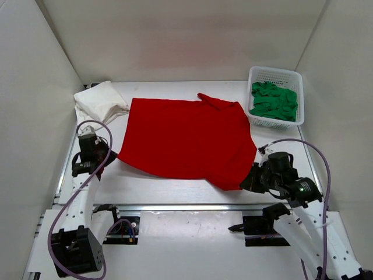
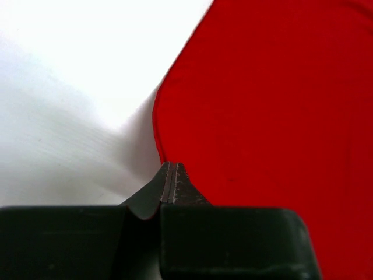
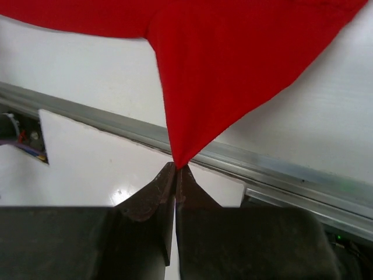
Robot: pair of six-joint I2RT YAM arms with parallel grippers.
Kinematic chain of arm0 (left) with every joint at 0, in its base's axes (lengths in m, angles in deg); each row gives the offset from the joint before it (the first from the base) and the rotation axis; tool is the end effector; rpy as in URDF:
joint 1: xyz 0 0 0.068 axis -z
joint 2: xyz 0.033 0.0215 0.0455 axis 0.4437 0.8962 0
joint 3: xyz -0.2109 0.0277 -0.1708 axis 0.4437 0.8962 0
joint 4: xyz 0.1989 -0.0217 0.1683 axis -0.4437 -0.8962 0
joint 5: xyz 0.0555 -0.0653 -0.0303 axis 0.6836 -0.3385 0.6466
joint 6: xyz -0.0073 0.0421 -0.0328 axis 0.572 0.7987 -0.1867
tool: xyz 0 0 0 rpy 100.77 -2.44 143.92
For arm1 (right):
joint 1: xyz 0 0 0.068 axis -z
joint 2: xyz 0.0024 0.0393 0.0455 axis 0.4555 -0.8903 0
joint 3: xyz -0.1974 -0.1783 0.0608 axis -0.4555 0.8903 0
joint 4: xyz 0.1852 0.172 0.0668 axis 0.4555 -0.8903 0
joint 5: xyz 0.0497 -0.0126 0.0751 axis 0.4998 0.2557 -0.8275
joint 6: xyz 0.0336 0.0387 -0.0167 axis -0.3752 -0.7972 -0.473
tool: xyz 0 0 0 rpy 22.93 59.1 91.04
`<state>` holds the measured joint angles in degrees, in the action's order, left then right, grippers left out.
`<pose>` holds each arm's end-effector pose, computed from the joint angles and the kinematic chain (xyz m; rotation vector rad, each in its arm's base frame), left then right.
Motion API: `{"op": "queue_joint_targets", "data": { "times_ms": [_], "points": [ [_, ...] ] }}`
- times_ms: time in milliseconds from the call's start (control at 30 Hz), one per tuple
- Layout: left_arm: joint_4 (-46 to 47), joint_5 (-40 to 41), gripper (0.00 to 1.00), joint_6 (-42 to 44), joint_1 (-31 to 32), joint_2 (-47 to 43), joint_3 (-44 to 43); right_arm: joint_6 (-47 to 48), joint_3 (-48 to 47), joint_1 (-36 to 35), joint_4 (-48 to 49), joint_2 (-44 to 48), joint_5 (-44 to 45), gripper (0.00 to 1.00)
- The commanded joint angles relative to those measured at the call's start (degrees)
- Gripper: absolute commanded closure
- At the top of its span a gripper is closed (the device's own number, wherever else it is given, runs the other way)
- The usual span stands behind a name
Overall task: Fold and stack the t-shirts
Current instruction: Grap the side of the flattened tshirt closest away from the robot with both arms, then fold the flattened tshirt in 1/3 of the way
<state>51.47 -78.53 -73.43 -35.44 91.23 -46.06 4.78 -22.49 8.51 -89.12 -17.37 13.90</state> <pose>0.1829 0.0277 0.2285 -0.7563 2.2137 -0.2349 0.0899 0.0422 0.2542 0.0651 2.5273 0.7490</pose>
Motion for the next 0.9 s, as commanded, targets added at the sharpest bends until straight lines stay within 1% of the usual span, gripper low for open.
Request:
{"op": "queue_joint_targets", "data": {
  "times_ms": [0, 67, 133, 167, 200, 233, 300, 367, 400, 433, 533, 600, 767, 867],
  "points": [
    [-0.65, -0.36, 1.0, 1.31, -1.53, 0.93, 1.06, -4.36, 1.26, -2.68, 0.82, -3.94, 5.15, 1.0],
    [0.59, -2.65, 1.0, 0.17, -2.32, 2.68, 0.71, -1.39, 1.26, -0.33, 3.72, -8.06, 5.25, 1.0],
    [3.57, -3.72, 1.0, -1.42, -2.41, 4.8, 0.19, 2.74, 1.79, 5.3, 8.37, -11.66, 1.06, 1.0],
    [4.19, -4.06, 1.0, -2.47, -2.5, 5.59, -0.51, 5.46, 2.4, 10.28, 11.61, -14.38, -0.45, 1.0],
    [5.33, -4.59, 1.0, -3.0, -2.24, 6.9, -0.61, 7.92, 2.06, 15.03, 12.43, -15.19, -2.9, 1.0],
    [6.04, -4.86, 1.0, -4.05, -2.32, 7.7, -1.3, 8.64, 1.71, 16.9, 15.57, -17.46, -3.79, 1.0],
    [8.32, -3.2, 1.0, -5.72, -1.62, 11.64, -2.62, 10.23, -0.4, 19.81, 17.79, -21.96, -3.63, 1.0],
    [11.22, -2.75, 1.0, -6.69, -1.36, 14.55, -3.33, 10.67, -3.73, 19.03, 20.6, -27.39, -0.83, 1.0],
    [11.32, -2.4, 1.0, -7.65, -1.36, 17.09, -3.33, 11.28, -5.31, 18.85, 20.17, -30.38, 0.14, 1.0],
    [12.97, -2.66, 1.0, -8.18, -1.79, 18.76, -2.98, 11.29, -7.33, 18.94, 21.73, -31.8, 1.02, 1.0],
    [16.06, -1.7, 1.0, -10.38, -1.36, 21.59, -3.07, 11.99, -10.95, 18.94, 24.03, -38.13, 1.82, 1.0],
    [16.68, -1.25, 1.0, -11.08, -1.27, 23.34, -4.2, 12.51, -14.36, 19.12, 25.26, -42.87, 3.84, 1.0],
    [17.91, -0.99, 1.0, -12.85, -1.53, 27.48, -6.32, 13.74, -21.83, 19.38, 26.84, -50.69, 4.37, 1.0],
    [18.87, -0.56, 1.0, -13.02, -1.44, 31.43, -9.48, 13.66, -25.96, 19.12, 27.46, -55.18, 4.81, 1.0]
  ]
}}
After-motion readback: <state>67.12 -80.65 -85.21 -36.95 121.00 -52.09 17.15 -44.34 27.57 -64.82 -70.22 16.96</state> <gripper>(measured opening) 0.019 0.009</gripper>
